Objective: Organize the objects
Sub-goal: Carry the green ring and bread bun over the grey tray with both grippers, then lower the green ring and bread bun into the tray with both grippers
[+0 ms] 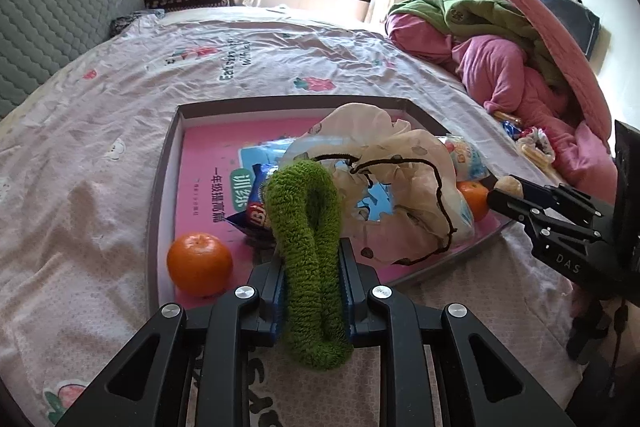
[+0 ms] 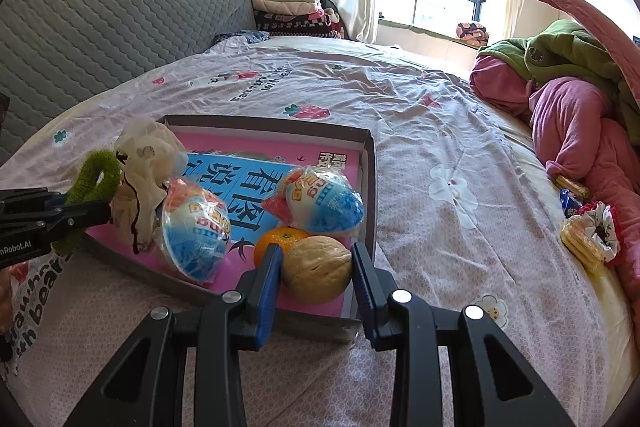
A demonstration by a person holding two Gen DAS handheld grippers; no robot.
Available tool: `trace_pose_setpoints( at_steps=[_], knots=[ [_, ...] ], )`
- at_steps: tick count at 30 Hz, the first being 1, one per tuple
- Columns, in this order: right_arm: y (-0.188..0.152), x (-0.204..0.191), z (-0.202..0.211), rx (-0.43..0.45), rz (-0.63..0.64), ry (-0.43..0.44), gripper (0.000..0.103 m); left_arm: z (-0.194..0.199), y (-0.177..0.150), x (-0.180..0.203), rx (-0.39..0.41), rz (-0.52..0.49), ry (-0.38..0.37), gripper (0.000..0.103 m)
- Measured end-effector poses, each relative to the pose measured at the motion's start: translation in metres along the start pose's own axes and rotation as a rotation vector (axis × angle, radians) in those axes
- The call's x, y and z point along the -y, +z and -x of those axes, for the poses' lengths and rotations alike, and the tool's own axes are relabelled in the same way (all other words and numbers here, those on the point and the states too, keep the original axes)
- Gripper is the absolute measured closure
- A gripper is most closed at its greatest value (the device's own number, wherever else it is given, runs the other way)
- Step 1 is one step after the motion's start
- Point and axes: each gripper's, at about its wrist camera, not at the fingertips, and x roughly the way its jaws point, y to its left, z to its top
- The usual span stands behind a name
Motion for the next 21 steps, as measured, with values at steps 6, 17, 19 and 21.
trace_pose_setpoints(
  at_steps=[6, 17, 19, 21],
  knots=[
    [-0.0012, 0.0025, -0.0010, 0.001, -0.013, 0.007, 0.068, -0.0031, -0.0015, -0.0018, -0.010, 0.005, -0.015, 0.077],
    [-0.0041, 0.0050, 0.0004, -0.006, -0.044, 0.025, 0.068, -0.0045, -0.0023, -0.0047, -0.015, 0.011, -0.013, 0.072],
    [-0.0039, 0.0053, 0.0007, -0.006, -0.045, 0.026, 0.068, -0.0032, -0.0015, -0.0063, -0.006, 0.015, -0.012, 0.071],
    [-0.0040, 0.0053, 0.0006, -0.006, -0.046, 0.027, 0.068, -0.0021, 0.0002, -0.0086, 0.006, 0.023, -0.011, 0.071]
  ],
)
